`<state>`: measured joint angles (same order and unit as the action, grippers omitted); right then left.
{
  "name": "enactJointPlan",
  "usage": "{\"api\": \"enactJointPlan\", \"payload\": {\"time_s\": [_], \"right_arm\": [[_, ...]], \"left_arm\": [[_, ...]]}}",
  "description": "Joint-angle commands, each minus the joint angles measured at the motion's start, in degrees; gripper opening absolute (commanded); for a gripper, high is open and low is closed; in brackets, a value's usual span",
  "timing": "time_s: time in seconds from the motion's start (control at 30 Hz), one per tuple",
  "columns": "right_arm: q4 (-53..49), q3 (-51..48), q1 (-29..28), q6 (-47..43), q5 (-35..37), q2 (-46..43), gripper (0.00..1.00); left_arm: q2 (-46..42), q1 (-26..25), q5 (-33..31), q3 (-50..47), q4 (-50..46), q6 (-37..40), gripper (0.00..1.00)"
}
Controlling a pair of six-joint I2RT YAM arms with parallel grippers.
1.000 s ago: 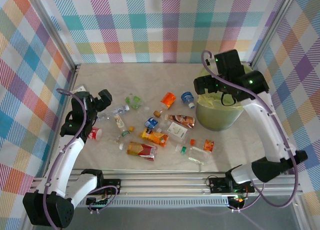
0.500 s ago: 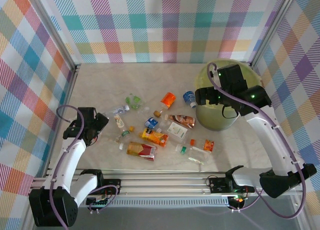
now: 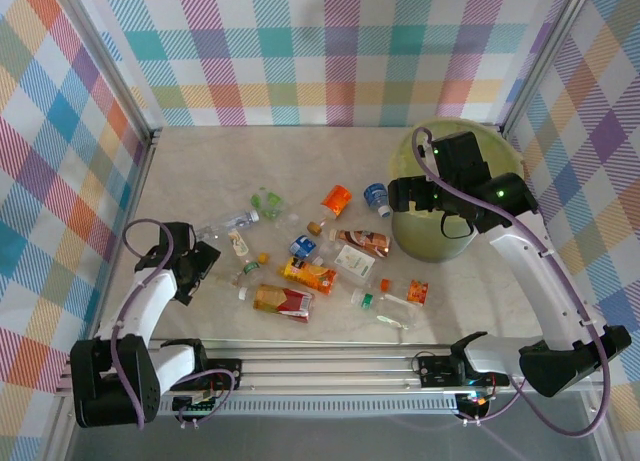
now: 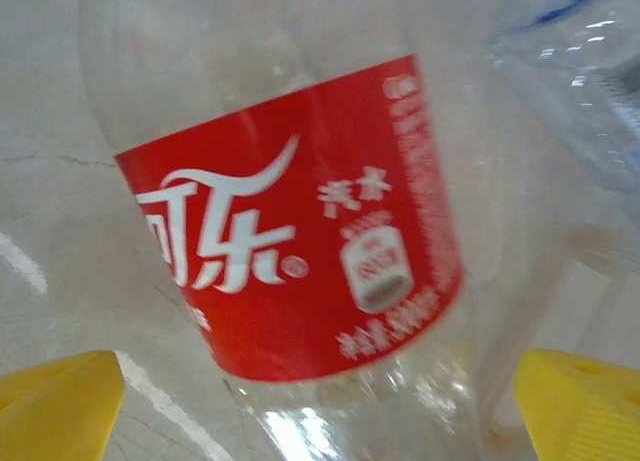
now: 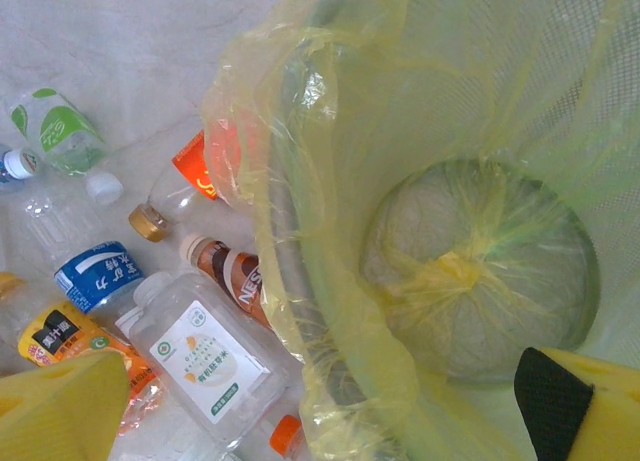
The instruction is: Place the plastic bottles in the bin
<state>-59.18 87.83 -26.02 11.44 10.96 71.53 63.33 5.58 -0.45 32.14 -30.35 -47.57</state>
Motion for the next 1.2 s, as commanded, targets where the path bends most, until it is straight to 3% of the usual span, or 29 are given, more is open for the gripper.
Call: {"api": "enactJointPlan", "payload": {"time_s": [0.0,0.2,0.57,0.8,0.97,1.17], "right_arm": [[1.29,-0.16,-0.34,0.95,-1.37,0.17,1.00],[1.60,-0.05,-0.34,1.17,-1.99,1.05,1.00],[1.95,0.32,-0.28,1.30,-3.04,2.65,1.00],[3.00,0.37,-0.34,0.87,-4.94,2.26,1.00],[3.73,0.23,-0.28,0.51,-5.14,1.62,1.00],[5.08,0.07,-0.26,1.11,-5.66,0.79,1.00]], "left_arm": [[1.13,1.61,1.30,-1.01,3.92,-0.73,1.00],[4.13,3.26,1.71,-2.34,7.70,-1.08,0.91],[5.94,5.40,1.14,-2.63,9.23,-1.01,0.58],[-0.38,5.65,-3.41,0.19,2.59,0.03,0.33],[-6.20,5.67,-5.36,3.30,-1.04,1.78,0.29],[-10.54,5.57,-3.34,7.59,-2.40,5.10,0.27]]}}
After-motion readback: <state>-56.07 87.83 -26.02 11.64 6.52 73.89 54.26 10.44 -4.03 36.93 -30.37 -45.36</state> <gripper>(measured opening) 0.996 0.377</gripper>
